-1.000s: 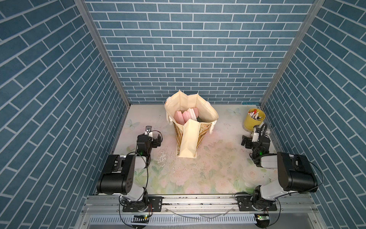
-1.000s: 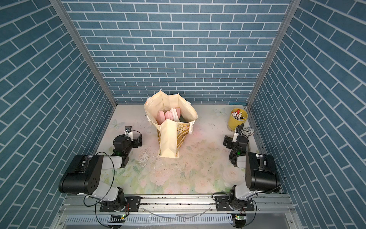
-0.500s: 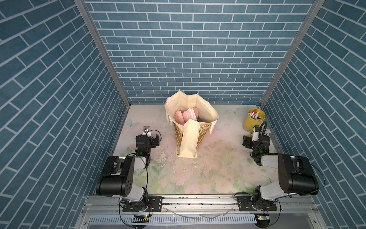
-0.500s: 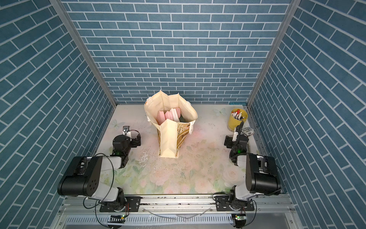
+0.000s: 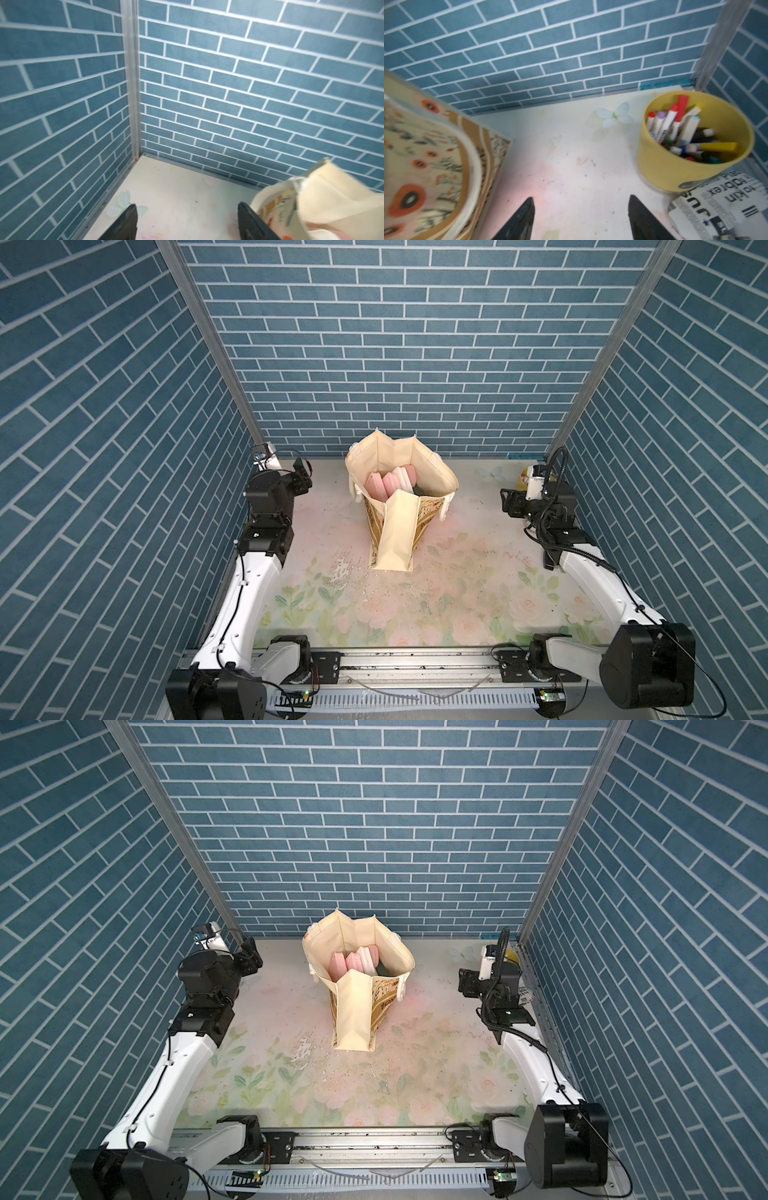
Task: Take out the pencil case from the canvas bag
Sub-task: Pick up the canvas bag from the center of the board.
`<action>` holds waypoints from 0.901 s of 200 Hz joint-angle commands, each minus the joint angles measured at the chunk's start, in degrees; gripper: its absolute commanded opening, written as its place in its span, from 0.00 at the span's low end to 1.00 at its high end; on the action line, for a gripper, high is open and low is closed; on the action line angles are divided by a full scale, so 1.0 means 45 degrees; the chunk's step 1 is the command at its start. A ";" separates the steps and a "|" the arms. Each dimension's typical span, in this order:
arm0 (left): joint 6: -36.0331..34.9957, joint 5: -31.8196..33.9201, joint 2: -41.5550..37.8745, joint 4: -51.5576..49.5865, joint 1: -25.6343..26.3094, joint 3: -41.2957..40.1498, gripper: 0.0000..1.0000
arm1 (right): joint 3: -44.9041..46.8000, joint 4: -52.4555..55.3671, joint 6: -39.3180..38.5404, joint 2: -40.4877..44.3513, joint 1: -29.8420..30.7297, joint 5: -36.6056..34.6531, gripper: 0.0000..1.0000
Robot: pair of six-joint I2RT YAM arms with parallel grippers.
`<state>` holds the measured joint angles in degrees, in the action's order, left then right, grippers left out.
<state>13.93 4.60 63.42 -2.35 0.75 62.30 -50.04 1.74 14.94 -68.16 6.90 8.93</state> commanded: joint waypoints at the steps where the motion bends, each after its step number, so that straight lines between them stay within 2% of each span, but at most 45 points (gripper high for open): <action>1: 0.1065 -0.2496 0.1034 -0.4545 -0.0041 0.1709 0.75 | -0.1171 0.2594 0.1440 0.0235 0.0442 0.0865 0.69; 42: 0.1974 -0.5781 0.3280 -0.6949 -0.0031 0.4497 0.68 | -0.3147 0.3970 0.2711 -0.0418 0.1452 0.2070 0.68; 68: 0.2272 -0.6589 0.4114 -0.7453 -0.0026 0.5274 0.62 | -0.4392 0.4568 0.3472 -0.1233 0.1980 0.2594 0.68; 88: 0.2365 -0.6745 0.4421 -0.7440 -0.0026 0.5392 0.62 | -0.5033 0.4699 0.3895 -0.1870 0.2372 0.3210 0.68; 127: 0.3178 -0.8284 0.4908 -0.6531 0.0025 0.5346 0.61 | -0.6427 0.5582 0.3907 -0.3075 0.3127 0.3521 0.66; 159: 0.3580 -0.8612 0.5028 -0.5893 0.0067 0.5175 0.61 | -0.6839 0.5630 0.3964 -0.3550 0.3568 0.3582 0.63; 180: 0.4241 -0.9165 0.5029 -0.4714 0.0086 0.4719 0.62 | -0.7019 0.5684 0.3948 -0.3743 0.3821 0.3620 0.61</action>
<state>29.50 -32.62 86.04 -30.04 0.95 85.08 -77.80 25.54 31.35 -84.12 22.94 24.01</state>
